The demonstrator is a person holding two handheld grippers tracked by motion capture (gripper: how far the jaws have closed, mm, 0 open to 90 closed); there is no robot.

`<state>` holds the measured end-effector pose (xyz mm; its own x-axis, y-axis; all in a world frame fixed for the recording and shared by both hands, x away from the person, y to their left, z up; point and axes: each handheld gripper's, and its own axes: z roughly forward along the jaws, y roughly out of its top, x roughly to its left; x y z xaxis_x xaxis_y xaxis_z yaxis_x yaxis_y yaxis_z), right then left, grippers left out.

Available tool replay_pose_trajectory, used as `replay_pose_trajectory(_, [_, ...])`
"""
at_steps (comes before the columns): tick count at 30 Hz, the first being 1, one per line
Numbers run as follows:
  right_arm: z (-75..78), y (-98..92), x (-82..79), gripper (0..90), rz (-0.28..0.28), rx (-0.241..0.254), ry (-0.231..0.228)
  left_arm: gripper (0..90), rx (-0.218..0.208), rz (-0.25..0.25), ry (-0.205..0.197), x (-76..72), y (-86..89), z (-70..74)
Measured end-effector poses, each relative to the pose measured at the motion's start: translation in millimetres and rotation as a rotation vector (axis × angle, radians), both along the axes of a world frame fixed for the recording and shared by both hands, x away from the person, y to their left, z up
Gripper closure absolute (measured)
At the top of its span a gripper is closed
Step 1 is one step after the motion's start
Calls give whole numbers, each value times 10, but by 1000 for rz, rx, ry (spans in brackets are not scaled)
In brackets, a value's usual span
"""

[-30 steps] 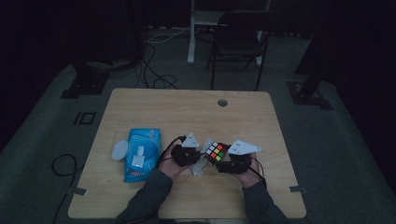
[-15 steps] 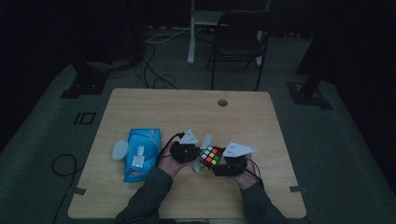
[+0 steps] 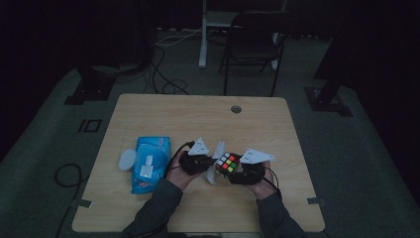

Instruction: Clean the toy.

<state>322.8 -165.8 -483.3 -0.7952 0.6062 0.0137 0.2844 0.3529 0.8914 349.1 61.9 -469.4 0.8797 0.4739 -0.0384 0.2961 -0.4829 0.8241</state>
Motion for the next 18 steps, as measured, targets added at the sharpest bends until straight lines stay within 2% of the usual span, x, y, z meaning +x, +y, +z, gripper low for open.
replay_pose_trajectory(8, [-49,-6,44,339,-41,-17,29,886,-22,-18,-16,-89,32,77])
replay_pose_trajectory(13, [-57,-9,55,339,-54,-25,29,886,-13,-62,-24,-149,-10,116])
replay_pose_trajectory(18, [-46,0,42,339,-53,-23,22,887,-3,-72,-16,-143,-27,86])
